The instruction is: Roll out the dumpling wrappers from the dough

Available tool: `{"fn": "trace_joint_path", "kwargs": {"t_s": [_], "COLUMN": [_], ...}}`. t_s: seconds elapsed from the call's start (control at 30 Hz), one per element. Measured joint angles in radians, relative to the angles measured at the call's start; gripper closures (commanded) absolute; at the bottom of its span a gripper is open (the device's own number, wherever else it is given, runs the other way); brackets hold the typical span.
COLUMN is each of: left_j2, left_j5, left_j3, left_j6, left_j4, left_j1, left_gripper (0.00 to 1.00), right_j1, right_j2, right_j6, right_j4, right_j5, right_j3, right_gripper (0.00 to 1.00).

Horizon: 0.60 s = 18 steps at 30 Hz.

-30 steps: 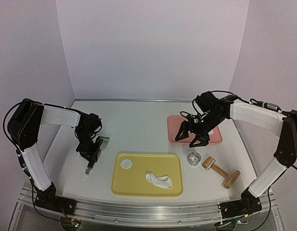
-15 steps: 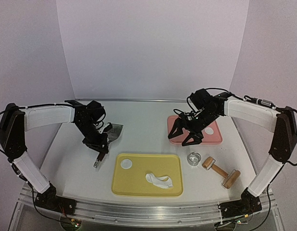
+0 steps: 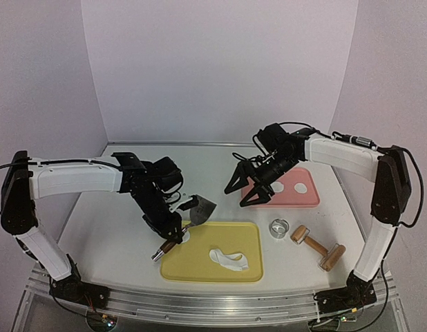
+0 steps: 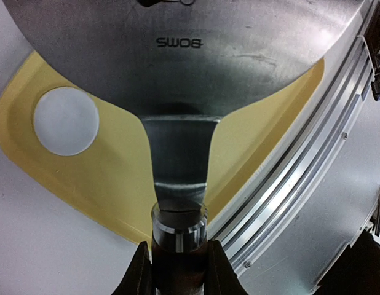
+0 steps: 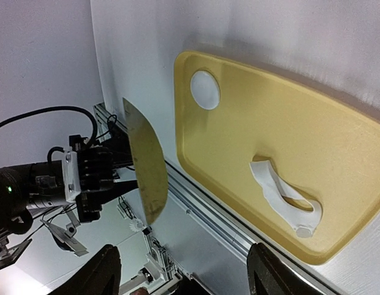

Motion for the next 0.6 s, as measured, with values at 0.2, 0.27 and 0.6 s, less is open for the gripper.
{"fn": "trace_joint_path", "kwargs": {"t_s": [0.2, 0.27, 0.6], "left_j2": [0.062, 0.074, 0.078], "left_j5": [0.009, 0.009, -0.013], "left_j3": [0.037, 0.05, 0.103], "left_j6": [0.019, 0.031, 0.063], "left_j4": [0.0, -0.005, -0.027], "left_j1": [-0.077, -0.087, -0.119], "left_gripper": [1.0, 1.0, 1.0], "right_j1": [0.062, 0.086, 0.121], "right_j2": [0.048, 0.066, 0.111], "right_j6": [0.001, -0.001, -0.016], "right_j4": [-0.001, -0.001, -0.013], "right_j5": [-0.041, -0.047, -0.054], "right_j3": [0.0, 0.0, -0.001], "right_gripper": [0.49, 0.53, 0.98]}}
